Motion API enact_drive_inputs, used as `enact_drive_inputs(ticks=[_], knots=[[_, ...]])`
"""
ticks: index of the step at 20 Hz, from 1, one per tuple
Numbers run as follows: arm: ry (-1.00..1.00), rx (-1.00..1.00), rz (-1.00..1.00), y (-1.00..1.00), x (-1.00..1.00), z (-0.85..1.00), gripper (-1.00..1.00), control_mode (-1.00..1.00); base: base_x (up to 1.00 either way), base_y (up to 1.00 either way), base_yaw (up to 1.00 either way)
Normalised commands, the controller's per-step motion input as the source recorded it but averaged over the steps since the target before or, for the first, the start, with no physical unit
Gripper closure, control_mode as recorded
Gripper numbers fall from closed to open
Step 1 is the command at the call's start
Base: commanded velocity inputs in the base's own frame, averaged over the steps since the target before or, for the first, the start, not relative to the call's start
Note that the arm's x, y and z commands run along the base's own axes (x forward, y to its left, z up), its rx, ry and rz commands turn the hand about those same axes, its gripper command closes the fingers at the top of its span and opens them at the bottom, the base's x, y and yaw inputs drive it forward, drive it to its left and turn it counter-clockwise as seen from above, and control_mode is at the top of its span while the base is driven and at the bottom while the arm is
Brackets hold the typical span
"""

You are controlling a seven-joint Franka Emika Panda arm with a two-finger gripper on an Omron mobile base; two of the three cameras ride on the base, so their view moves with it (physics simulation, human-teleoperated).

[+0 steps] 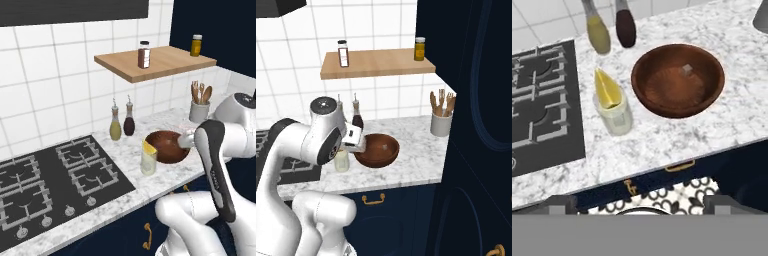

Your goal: Grab a lemon wedge from the fridge and one ice cube from the ice bowl, and put them in the glass of lemonade.

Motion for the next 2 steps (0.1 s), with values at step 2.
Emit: enact_drive_inputs(ticks=[2], knots=[[-0.01,0.05,-0.16,-0.13,-0.2,0.11,-1.0,-1.0,0.0,0.0,0.0]])
